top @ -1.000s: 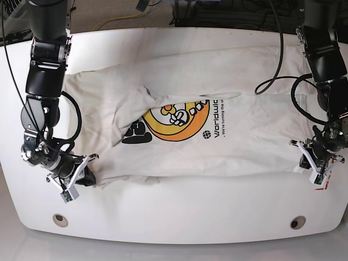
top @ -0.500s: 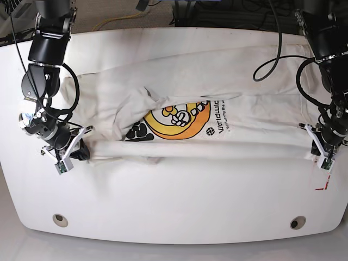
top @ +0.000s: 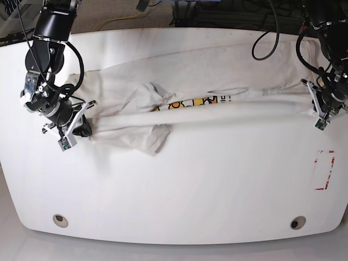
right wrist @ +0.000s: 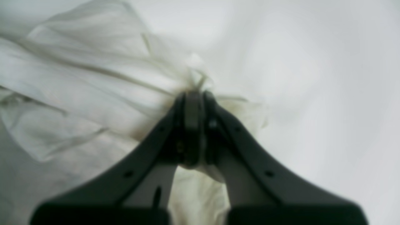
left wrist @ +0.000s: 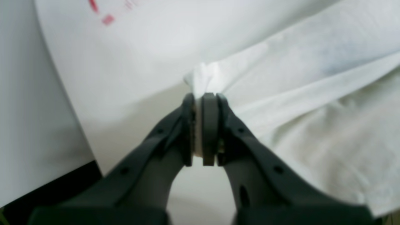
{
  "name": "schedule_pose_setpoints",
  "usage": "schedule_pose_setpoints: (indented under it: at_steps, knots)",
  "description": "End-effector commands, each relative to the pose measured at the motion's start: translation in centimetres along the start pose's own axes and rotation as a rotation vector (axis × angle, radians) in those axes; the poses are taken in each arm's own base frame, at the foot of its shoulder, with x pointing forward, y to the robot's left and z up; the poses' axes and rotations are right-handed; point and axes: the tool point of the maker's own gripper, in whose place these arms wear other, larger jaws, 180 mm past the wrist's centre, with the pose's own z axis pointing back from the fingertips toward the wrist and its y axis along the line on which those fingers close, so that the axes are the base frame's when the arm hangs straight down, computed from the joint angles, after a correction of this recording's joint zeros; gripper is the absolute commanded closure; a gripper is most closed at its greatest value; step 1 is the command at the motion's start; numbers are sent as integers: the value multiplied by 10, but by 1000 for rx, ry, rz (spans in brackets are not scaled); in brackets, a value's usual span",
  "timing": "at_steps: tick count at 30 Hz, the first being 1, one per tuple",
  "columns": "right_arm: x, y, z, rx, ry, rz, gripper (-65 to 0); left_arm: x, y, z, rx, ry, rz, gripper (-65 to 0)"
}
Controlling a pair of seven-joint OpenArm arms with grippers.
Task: Fold the T-shirt properly
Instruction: 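Lift the hem with both grippers and fold it over toward the collar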
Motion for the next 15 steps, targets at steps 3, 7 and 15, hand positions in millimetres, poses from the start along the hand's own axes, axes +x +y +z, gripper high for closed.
schedule_pose_setpoints:
  at_steps: [3,7,15]
  knots:
    - [-3,-2,5,-15,-4,-2,0,-28,-7,5,-6,71,-30,-15]
    - [-24,5,6,-1,36,-17,0,-51,-20,5,-39,126,-42,-18]
    - [-54,15,9,12,99,-41,-162,-76,-36,6,-82,190,-51,-226]
